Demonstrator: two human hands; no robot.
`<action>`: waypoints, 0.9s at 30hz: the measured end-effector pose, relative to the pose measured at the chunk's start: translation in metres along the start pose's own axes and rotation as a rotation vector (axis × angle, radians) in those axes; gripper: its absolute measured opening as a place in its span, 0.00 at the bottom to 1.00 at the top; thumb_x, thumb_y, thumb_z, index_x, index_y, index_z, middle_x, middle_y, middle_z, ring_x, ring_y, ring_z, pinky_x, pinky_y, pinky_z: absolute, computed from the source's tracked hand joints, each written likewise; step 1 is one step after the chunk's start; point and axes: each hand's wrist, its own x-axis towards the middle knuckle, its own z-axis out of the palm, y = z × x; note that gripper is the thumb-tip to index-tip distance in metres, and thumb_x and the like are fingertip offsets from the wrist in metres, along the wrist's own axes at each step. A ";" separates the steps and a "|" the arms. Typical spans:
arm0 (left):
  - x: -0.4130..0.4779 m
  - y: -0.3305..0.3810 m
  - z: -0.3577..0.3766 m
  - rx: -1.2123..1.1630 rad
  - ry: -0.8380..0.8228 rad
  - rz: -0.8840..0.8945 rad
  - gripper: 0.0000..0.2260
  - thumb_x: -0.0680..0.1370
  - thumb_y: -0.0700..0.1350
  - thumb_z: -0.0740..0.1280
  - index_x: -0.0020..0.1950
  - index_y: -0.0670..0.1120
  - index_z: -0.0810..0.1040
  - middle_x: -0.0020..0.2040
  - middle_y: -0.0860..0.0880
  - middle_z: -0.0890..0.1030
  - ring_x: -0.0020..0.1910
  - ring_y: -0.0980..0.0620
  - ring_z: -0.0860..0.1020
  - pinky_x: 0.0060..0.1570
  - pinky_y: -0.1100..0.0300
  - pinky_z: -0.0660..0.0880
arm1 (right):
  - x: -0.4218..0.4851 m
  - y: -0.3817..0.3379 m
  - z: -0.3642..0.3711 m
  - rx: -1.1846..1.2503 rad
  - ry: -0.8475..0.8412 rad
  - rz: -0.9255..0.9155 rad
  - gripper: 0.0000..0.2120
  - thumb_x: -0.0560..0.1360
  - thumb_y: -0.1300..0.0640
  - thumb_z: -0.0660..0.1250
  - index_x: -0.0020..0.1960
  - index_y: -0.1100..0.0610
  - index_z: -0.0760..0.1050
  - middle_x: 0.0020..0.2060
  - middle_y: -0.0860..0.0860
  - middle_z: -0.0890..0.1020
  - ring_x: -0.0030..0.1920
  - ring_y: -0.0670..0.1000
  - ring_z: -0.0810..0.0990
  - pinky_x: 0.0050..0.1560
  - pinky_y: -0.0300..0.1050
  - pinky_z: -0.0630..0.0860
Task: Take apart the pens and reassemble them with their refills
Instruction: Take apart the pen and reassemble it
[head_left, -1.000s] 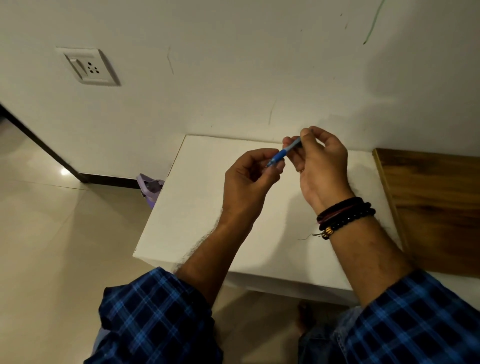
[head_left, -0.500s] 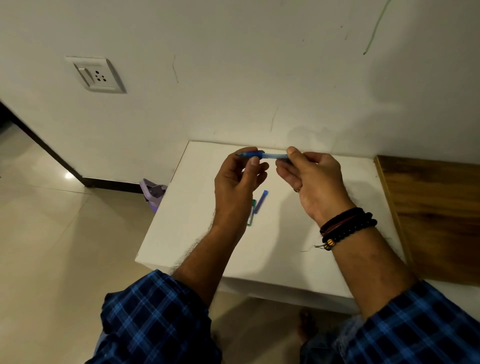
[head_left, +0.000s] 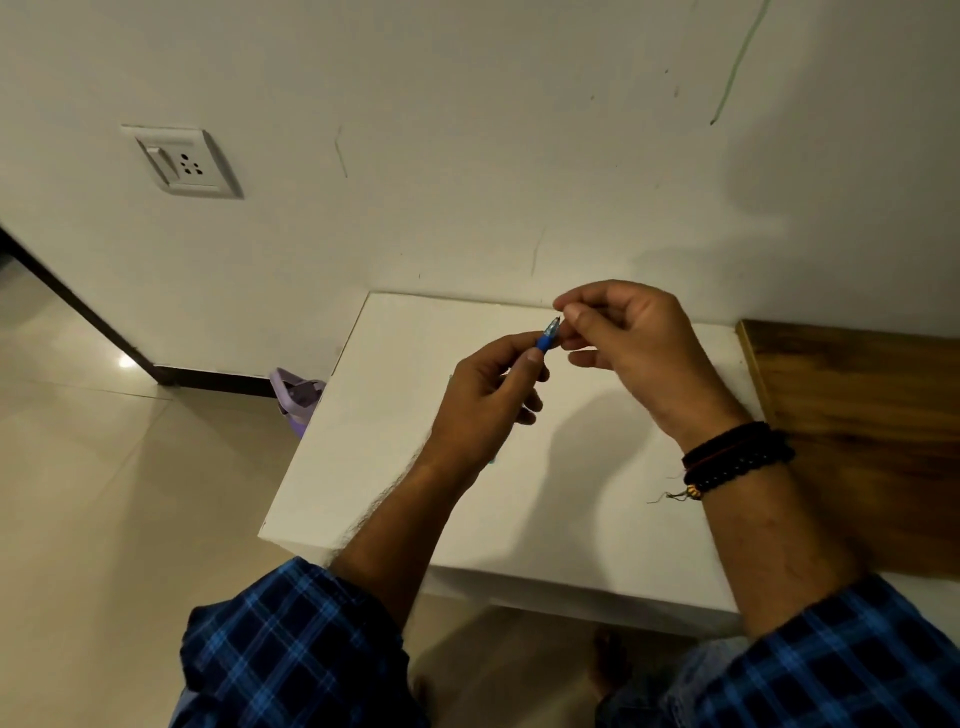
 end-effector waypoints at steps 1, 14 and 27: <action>0.000 -0.001 -0.001 0.030 0.008 0.005 0.12 0.84 0.44 0.61 0.62 0.50 0.82 0.41 0.54 0.80 0.35 0.54 0.77 0.40 0.55 0.78 | 0.000 0.000 0.000 -0.017 -0.007 -0.007 0.07 0.81 0.60 0.66 0.55 0.56 0.82 0.43 0.52 0.86 0.46 0.49 0.87 0.46 0.44 0.84; 0.002 -0.005 -0.005 0.168 0.014 0.006 0.10 0.84 0.45 0.63 0.60 0.55 0.83 0.41 0.54 0.82 0.32 0.52 0.74 0.36 0.55 0.75 | 0.000 0.001 -0.008 -0.108 -0.081 0.015 0.06 0.81 0.60 0.66 0.54 0.59 0.82 0.46 0.54 0.86 0.45 0.49 0.87 0.48 0.45 0.85; 0.006 -0.010 -0.010 0.358 -0.028 0.060 0.11 0.83 0.48 0.64 0.61 0.53 0.83 0.45 0.53 0.85 0.41 0.34 0.77 0.40 0.41 0.78 | 0.001 0.006 -0.011 -0.297 -0.098 -0.038 0.04 0.79 0.60 0.68 0.49 0.56 0.81 0.44 0.52 0.85 0.41 0.47 0.87 0.46 0.47 0.85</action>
